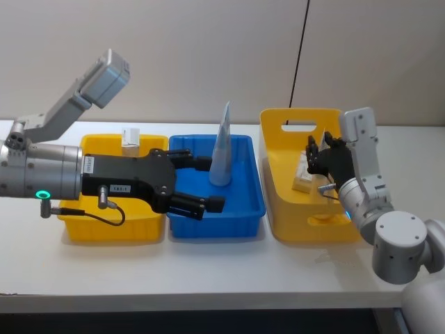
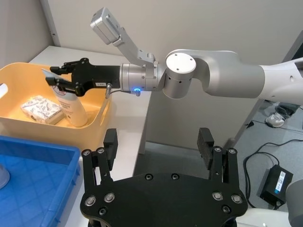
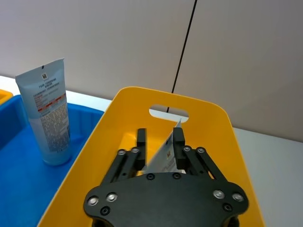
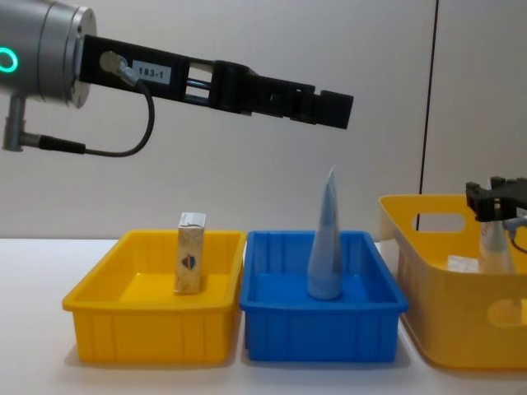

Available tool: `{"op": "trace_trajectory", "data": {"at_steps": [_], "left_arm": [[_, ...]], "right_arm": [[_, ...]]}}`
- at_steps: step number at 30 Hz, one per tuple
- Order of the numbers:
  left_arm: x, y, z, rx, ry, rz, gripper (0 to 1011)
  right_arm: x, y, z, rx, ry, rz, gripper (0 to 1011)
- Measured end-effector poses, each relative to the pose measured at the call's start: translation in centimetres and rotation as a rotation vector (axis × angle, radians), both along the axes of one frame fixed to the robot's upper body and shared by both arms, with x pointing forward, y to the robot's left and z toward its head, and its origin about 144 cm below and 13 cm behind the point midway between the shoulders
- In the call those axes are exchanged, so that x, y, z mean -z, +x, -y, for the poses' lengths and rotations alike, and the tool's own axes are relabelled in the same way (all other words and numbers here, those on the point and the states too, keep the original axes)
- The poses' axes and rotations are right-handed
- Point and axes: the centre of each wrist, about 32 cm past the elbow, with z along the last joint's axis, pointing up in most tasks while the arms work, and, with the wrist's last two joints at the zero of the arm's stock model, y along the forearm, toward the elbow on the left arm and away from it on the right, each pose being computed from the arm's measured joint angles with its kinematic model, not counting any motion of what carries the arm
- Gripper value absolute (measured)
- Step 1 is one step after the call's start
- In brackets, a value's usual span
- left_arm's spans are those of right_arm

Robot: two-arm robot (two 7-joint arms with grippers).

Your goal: Bimanual collaborative sorting of washing and personal care products

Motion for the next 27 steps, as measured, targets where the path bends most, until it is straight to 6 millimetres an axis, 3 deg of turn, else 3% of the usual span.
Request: {"op": "trace_trajectory", "data": {"at_steps": [10,21,27], "left_arm": [[0.0,0.0,0.0,0.000,0.000,0.000,1002],[0.0,0.0,0.0,0.000,0.000,0.000,1002],[0.0,0.0,0.0,0.000,0.000,0.000,1002]], "right_arm": [[-0.2,0.2,-0.1,0.007,0.008,0.009,604],[-2.8,0.1,-0.7,-0.011,0.095,0.113,944],[-4.3,-0.6,-0.7,-0.064,0.145,0.153,1000]]}}
